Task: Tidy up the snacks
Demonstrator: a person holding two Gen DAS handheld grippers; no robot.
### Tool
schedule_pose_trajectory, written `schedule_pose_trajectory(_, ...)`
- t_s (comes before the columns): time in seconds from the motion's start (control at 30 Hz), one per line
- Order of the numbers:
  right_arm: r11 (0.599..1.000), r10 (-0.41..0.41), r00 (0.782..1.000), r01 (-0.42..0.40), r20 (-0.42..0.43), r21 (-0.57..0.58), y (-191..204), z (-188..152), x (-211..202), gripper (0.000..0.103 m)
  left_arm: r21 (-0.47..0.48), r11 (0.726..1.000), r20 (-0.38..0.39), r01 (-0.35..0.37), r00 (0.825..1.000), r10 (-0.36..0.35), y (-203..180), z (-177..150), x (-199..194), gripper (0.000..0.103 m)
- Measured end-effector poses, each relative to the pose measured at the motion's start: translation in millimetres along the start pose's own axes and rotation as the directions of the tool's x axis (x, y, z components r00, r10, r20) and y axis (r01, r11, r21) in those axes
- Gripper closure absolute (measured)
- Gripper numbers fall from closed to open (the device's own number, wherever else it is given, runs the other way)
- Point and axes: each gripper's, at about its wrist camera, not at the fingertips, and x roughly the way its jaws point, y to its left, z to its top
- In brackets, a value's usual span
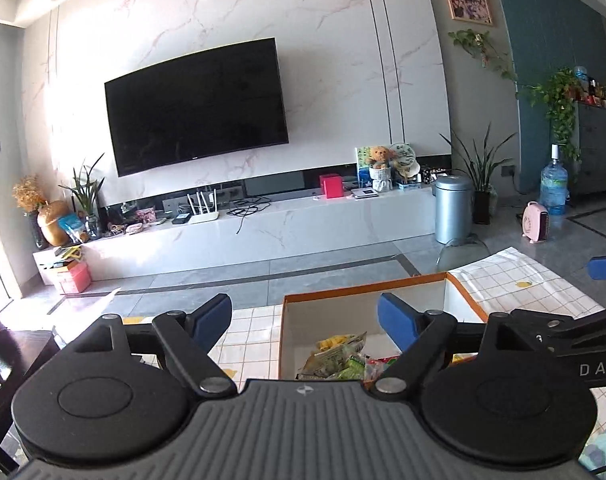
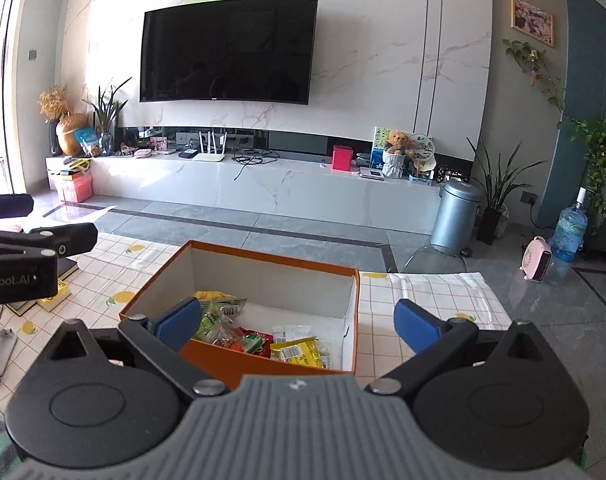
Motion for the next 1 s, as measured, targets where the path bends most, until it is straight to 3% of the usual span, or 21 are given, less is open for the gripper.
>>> schedule_pose_trajectory(0.4, 0.988, -0.118, 0.992, 0.121, -0.036, 0.099, 21.2, -58.5, -2.4, 0.004, -0.119, 0.993, -0.118, -0.003, 0.993, -0.011, 16.8, -53.8, 4.1, 0.006)
schedule_pose_trajectory(0.63, 0.987, -0.103, 0.992, 0.111, -0.07, 0.117, 20.9, -80.7, 19.4, 0.004, -0.112, 0.994, -0.199, 0.012, 0.979, -0.035, 13.8, -70.0, 18.7, 0.006)
schedule_pose_trajectory(1.0, 0.992, -0.046, 0.995, 0.057, -0.09, 0.115, 20.9, -93.9, 40.9, 0.004, -0.095, 0.995, -0.25, 0.032, 0.967, -0.055, 8.5, -87.1, 33.7, 0.006)
